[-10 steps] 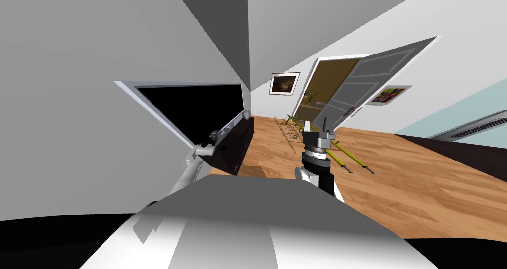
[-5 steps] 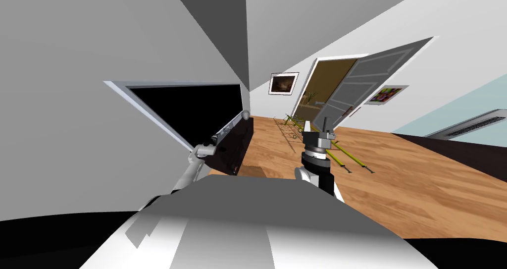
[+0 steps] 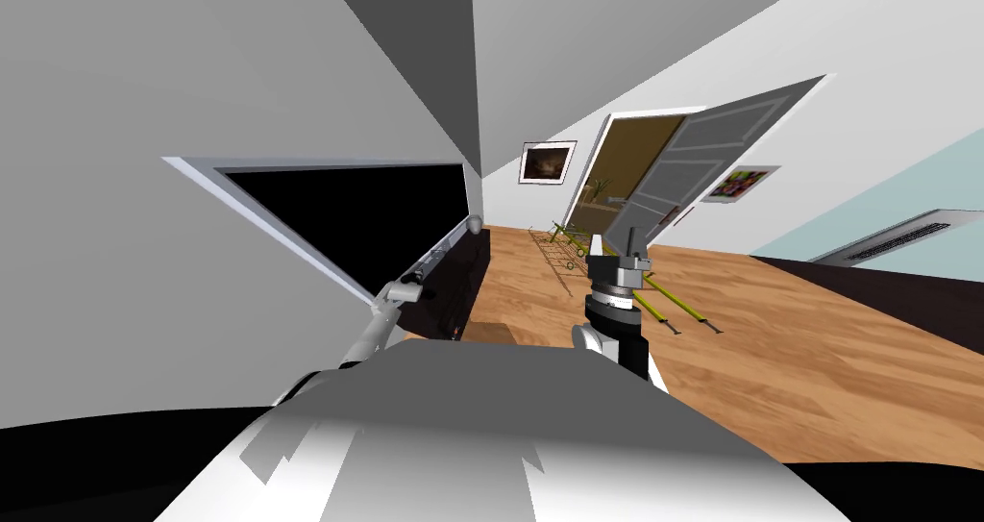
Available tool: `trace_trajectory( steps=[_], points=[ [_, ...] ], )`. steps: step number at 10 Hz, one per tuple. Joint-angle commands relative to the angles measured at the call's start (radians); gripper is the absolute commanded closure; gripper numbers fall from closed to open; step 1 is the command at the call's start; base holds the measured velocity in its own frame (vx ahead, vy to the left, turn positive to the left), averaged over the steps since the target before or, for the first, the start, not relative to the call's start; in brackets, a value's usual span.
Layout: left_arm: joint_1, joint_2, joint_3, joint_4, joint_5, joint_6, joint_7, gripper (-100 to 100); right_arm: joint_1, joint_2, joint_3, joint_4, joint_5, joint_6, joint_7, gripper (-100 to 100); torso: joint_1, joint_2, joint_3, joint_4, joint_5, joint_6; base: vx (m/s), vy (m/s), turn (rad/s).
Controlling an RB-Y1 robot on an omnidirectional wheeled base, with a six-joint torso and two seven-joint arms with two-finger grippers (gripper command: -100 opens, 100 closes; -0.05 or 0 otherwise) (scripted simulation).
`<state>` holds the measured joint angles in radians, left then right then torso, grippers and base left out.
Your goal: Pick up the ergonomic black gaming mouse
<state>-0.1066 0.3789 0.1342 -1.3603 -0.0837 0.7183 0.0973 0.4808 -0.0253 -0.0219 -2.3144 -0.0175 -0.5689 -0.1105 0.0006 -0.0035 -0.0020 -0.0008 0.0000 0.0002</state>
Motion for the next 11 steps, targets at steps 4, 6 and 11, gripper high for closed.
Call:
trace_trajectory(
  steps=[4,6,11],
  points=[
    [-0.034,0.004,-0.019,0.118,-0.009,0.102,-0.017,-100,0.0,0.0,0.0,0.0,0.0,0.0,0.0,0,0.0,0.001,0.0,0.0,0.0,0.0,0.042,0.015,-0.041],
    [-0.045,0.003,-0.027,0.156,-0.015,0.148,-0.023,-100,0.0,0.0,0.0,0.0,0.0,0.0,0.0,0,0.0,0.001,0.0,0.0,0.0,0.0,0.038,0.008,-0.045],
    [-0.071,-0.003,-0.048,0.258,-0.027,0.236,-0.04,-100,0.0,0.0,0.0,0.0,0.0,0.0,0.0,0,0.001,-0.002,-0.001,-0.001,0.0,0.0,0.058,0.016,-0.049]
  ],
)
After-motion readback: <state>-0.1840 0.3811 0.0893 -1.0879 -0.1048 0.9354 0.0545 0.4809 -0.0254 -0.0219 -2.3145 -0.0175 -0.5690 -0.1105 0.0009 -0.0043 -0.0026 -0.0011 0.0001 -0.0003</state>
